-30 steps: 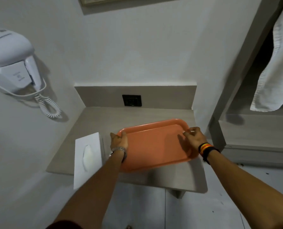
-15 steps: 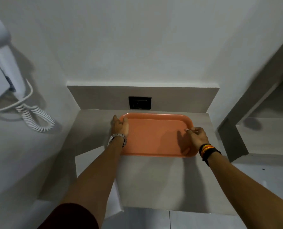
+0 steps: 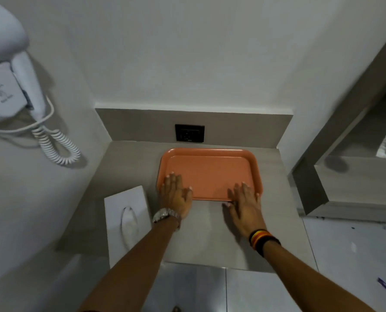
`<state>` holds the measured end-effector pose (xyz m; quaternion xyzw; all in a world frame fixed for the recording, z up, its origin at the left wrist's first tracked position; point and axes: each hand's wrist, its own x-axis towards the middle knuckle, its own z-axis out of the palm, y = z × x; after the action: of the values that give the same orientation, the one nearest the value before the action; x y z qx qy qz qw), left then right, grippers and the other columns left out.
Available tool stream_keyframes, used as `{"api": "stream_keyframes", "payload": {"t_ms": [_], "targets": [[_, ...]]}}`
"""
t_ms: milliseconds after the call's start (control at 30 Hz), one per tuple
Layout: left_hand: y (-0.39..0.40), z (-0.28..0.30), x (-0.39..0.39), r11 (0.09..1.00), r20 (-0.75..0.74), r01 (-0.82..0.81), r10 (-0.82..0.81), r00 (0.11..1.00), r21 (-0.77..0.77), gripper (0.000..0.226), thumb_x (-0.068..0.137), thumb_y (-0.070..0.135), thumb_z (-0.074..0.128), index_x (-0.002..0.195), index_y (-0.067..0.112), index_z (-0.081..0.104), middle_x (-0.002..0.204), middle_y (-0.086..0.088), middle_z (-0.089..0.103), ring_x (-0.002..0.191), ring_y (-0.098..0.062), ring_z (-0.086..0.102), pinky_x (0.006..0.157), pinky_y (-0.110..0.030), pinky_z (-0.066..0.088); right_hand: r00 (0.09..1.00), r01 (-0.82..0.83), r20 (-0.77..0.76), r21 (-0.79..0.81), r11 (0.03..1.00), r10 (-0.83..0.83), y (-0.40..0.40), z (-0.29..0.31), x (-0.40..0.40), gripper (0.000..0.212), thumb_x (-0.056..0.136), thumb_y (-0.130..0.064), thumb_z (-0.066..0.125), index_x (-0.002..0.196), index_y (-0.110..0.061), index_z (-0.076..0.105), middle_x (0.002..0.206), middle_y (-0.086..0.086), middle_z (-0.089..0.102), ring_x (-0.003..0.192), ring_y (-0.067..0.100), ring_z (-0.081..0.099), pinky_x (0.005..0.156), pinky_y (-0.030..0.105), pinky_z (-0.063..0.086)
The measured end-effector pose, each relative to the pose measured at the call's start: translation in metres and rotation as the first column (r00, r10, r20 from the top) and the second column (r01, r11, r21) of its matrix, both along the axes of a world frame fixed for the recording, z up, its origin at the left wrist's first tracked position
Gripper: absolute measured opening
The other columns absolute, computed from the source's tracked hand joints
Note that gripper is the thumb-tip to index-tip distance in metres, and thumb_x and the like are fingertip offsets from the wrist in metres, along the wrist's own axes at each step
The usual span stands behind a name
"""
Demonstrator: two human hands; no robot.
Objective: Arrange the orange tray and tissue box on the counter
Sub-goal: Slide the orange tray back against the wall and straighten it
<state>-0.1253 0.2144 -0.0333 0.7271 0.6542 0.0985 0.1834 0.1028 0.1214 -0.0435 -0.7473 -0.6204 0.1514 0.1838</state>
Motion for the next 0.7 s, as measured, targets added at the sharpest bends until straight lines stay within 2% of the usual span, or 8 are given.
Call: {"api": "stream_keyframes", "payload": {"t_ms": [133,233,433,700], "targets": [[-0.058,-0.017,0.003,0.999,-0.012,0.021,-0.021,1.000,-0.036,0.072,0.102,0.045,0.029,0.161,0.014,0.002,0.170,-0.007,-0.008,0.157,-0.024,-0.009,0.128,-0.043,0.000,0.996,-0.053,0.071,-0.004,0.999,0.053,-0.034,-0.016,-0.009,0.066,0.103,-0.044,0.036,0.161,-0.017,0.020,0.171,0.006,0.016,0.158,0.026,0.013,0.128,0.053,0.005],[-0.073,-0.021,0.000,0.999,-0.089,0.040,-0.042,0.995,-0.022,0.074,0.101,0.043,0.029,0.161,0.011,-0.001,0.170,-0.008,-0.008,0.157,-0.023,-0.008,0.127,-0.039,-0.004,0.992,-0.067,0.108,-0.044,0.997,0.072,-0.041,-0.019,-0.006,0.068,0.103,-0.046,0.032,0.163,-0.018,0.016,0.172,0.005,0.012,0.159,0.024,0.009,0.128,0.052,0.000],[-0.062,-0.016,-0.004,0.997,-0.192,0.066,-0.071,0.979,-0.037,0.075,0.101,0.043,0.028,0.161,0.011,-0.003,0.170,-0.008,-0.009,0.157,-0.023,-0.006,0.127,-0.045,0.000,0.990,-0.096,0.095,-0.106,0.990,0.106,-0.031,-0.019,-0.002,0.072,0.103,-0.045,0.031,0.164,-0.017,0.003,0.173,0.006,-0.002,0.160,0.024,-0.003,0.128,0.052,-0.004],[-0.017,-0.007,-0.005,0.990,-0.169,0.081,-0.100,0.980,-0.116,0.075,0.102,0.041,0.029,0.160,0.011,-0.007,0.169,-0.007,-0.015,0.157,-0.023,-0.011,0.127,-0.046,-0.005,0.993,-0.087,0.064,-0.143,0.986,0.096,0.001,-0.014,-0.006,0.073,0.104,-0.043,0.033,0.164,-0.015,0.001,0.173,0.006,-0.004,0.160,0.024,-0.005,0.127,0.053,-0.005]]}}
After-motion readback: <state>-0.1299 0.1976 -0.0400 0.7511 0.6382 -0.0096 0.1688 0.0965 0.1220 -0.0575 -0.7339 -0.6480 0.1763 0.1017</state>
